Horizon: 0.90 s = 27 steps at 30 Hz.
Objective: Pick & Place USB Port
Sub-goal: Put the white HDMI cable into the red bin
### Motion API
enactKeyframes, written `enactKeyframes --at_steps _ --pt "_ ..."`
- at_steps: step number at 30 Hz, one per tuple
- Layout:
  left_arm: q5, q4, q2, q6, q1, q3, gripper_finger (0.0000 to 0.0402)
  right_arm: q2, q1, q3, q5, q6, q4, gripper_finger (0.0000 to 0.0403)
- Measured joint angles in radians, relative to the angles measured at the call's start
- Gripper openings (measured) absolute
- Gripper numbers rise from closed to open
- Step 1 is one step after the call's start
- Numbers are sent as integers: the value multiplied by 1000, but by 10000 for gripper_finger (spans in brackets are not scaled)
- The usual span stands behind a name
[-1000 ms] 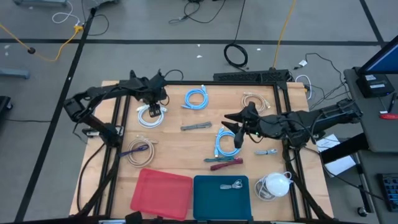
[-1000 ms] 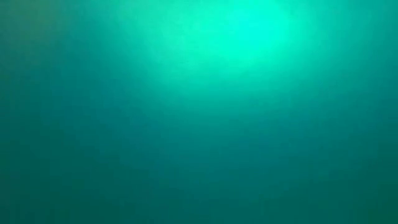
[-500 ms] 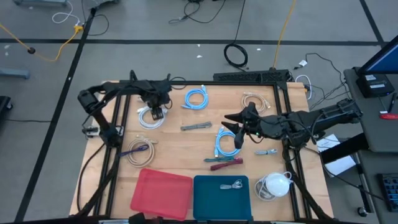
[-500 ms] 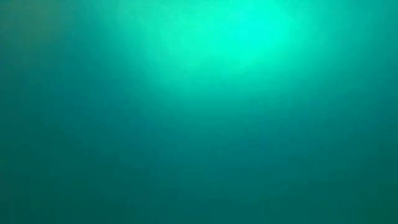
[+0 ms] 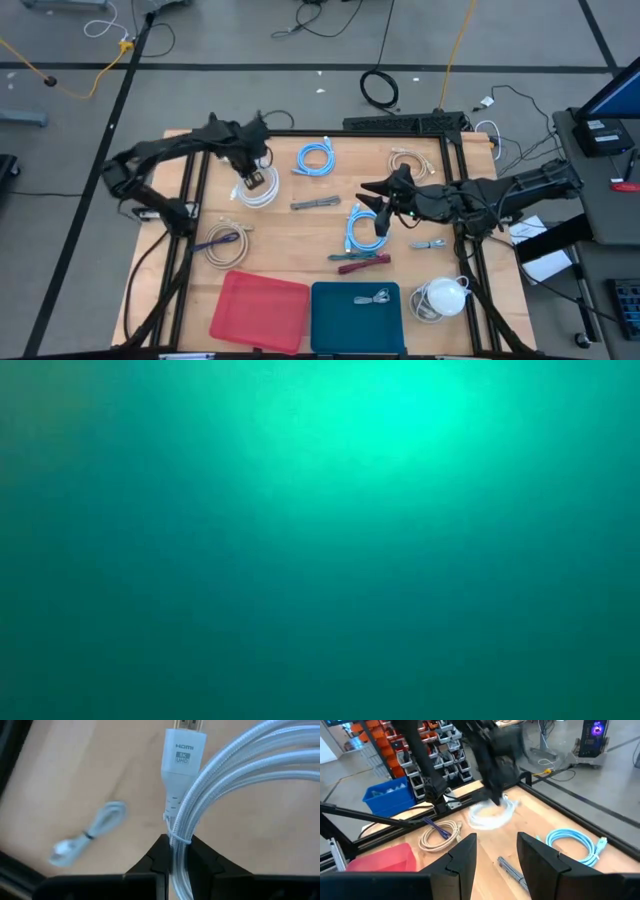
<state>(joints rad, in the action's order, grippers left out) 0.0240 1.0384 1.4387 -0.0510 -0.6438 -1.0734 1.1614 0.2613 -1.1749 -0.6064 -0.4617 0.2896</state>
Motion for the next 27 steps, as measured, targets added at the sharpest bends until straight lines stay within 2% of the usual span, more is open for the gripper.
enactKeyframes --at_steps 4,7,10,14,19,22,27 --pt "217 50 -163 184 70 -71 37 0 -16 17 0 -33 0 132" --pt "289 44 -279 360 200 -92 37 0 -26 23 1 -35 -2 132" --pt "256 21 -354 570 412 -92 37 0 -35 23 15 -18 -23 132" --pt "88 -53 -377 855 735 -92 37 -8 -41 23 60 22 -39 132" --pt "-96 -182 -264 1155 1035 -92 37 -18 -42 24 91 54 -36 132" --pt "-113 -258 -146 1247 1129 -92 37 -21 -41 24 113 70 -38 132" --pt "-90 -288 42 1316 1210 -91 37 -23 -27 24 115 107 -34 132"
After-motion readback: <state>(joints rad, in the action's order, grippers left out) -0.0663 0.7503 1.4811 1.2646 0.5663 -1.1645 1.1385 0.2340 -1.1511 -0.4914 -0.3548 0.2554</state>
